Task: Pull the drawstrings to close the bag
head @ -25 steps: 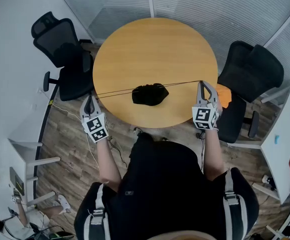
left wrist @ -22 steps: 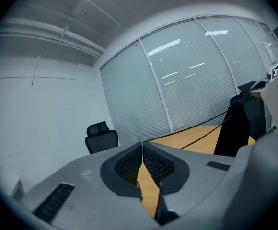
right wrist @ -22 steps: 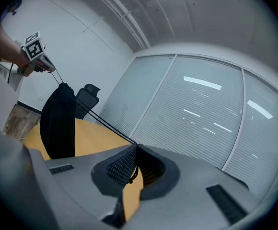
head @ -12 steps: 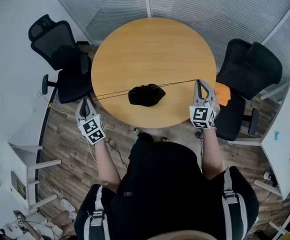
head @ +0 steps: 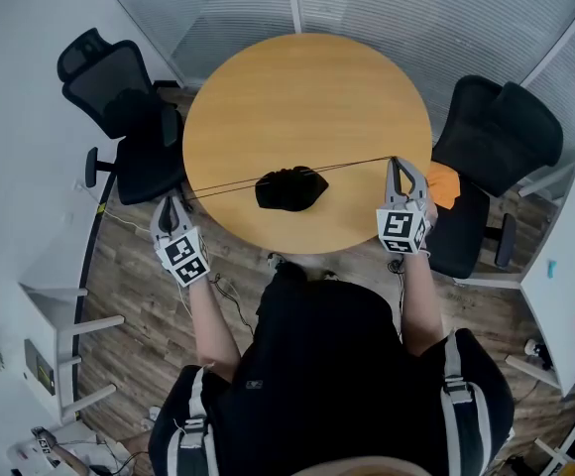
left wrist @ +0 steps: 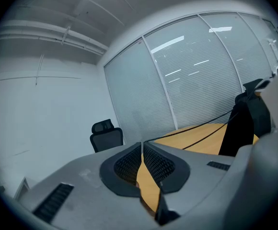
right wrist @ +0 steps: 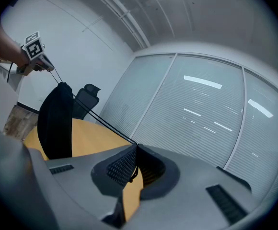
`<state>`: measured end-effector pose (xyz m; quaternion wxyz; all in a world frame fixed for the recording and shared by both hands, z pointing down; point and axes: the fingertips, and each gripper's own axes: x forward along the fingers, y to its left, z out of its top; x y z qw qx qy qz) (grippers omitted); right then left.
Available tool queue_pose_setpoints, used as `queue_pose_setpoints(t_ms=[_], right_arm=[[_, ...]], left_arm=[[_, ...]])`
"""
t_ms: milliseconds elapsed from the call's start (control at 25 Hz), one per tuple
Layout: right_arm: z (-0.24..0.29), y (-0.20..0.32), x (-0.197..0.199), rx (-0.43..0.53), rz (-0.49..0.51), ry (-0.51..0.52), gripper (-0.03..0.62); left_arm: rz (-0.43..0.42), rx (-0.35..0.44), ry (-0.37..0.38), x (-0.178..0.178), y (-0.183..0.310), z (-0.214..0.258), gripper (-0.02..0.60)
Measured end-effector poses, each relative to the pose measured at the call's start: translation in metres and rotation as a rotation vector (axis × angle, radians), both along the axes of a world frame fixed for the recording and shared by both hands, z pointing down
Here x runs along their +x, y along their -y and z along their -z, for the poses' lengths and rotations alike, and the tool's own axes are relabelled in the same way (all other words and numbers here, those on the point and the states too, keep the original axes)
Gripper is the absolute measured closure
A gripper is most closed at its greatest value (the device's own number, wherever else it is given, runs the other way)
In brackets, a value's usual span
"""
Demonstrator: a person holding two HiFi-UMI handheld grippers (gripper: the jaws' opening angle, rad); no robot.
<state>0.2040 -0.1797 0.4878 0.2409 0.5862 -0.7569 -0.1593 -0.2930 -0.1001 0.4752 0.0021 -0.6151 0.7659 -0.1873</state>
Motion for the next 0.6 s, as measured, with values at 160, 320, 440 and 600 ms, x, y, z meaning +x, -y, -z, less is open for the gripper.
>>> queue_pose_setpoints(t_ms=[160,320,440,600], right_arm=[[-0.0011,0.0015,0.0003,-0.007,-0.009,-0.014,0.534],[-0.0024,0.0028,0.0041,-0.011,-0.017,-0.023,0.534],[-0.0053,0.0029,0.0065,-0.013,-0.015,-0.033,0.534],[-0.0067,0.0034,0.01,-0.021,-0.019,-0.032,0.534]], left_arm=[[-0.004,0.003,-0.007,-0.0005,0.0026,0.0001,0.563],[-0.006,-0.002,-0.014,0.003,0.005,-0.003,0.563],[-0.007,-0.007,-0.018,0.0052,0.0065,-0.0056,0.563],[-0.016,-0.012,-0.035,0.0082,0.0102,-0.0081,0.563]])
